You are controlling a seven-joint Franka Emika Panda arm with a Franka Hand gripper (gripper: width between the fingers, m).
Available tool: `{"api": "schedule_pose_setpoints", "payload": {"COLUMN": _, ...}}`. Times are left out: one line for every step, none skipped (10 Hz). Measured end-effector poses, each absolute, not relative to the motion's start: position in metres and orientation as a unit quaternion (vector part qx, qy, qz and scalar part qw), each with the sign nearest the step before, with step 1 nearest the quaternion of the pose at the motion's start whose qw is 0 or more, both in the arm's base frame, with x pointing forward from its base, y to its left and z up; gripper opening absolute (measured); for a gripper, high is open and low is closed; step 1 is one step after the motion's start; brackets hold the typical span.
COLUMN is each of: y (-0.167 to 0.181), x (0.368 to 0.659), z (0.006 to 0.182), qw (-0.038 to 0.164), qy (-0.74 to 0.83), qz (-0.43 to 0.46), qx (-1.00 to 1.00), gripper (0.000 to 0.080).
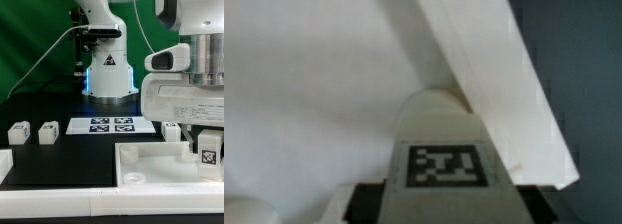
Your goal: Assemble one leg
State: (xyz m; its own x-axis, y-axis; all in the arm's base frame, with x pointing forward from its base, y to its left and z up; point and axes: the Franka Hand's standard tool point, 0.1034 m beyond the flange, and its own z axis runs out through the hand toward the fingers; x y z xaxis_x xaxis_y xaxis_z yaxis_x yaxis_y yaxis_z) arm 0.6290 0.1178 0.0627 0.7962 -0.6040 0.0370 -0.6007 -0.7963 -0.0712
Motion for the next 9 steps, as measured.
{"api": "schedule_pose_setpoints", "payload": {"y": 0.1188, "x": 0.6295, "z": 0.0620, "qw": 0.031, "qy": 0.446, "qz": -0.026, "qx": -0.894, "gripper": 0.0290}}
{"api": "schedule_pose_setpoints", "payload": {"y": 0.1214, "x": 0.6288, "z": 0.0615, "qw": 0.031, "qy": 0.548, "qz": -0.024, "qx": -0.836, "gripper": 0.0290}}
{"api": "schedule_pose_setpoints", "payload": {"y": 0.1222, "x": 0.6295, "z": 0.0609, "qw": 0.044, "qy": 0.639, "qz": -0.021, "qx": -0.767, "gripper": 0.0290}}
{"api": "schedule_pose_setpoints", "payload": {"y": 0.1203, "x": 0.6300, "z": 0.0604, "qw": 0.065, "qy": 0.695, "qz": -0.017, "qx": -0.716, "gripper": 0.0291}}
{"api": "schedule_pose_setpoints", "payload": {"y": 0.1212, "x": 0.6300, "z": 0.0604, "qw": 0.066, "qy": 0.700, "qz": -0.017, "qx": -0.711, "gripper": 0.0291}}
{"api": "schedule_pose_setpoints", "payload": {"y": 0.1216, "x": 0.6300, "z": 0.0603, "qw": 0.065, "qy": 0.694, "qz": -0.017, "qx": -0.717, "gripper": 0.0291}}
{"api": "schedule_pose_setpoints", "payload": {"y": 0.1216, "x": 0.6296, "z": 0.0596, "qw": 0.065, "qy": 0.680, "qz": -0.018, "qx": -0.730, "gripper": 0.0350}}
{"api": "schedule_pose_setpoints", "payload": {"y": 0.1221, "x": 0.6289, "z": 0.0591, "qw": 0.064, "qy": 0.655, "qz": -0.020, "qx": -0.753, "gripper": 0.0350}}
{"api": "schedule_pose_setpoints", "payload": {"y": 0.1216, "x": 0.6280, "z": 0.0583, "qw": 0.062, "qy": 0.587, "qz": -0.025, "qx": -0.807, "gripper": 0.0553}}
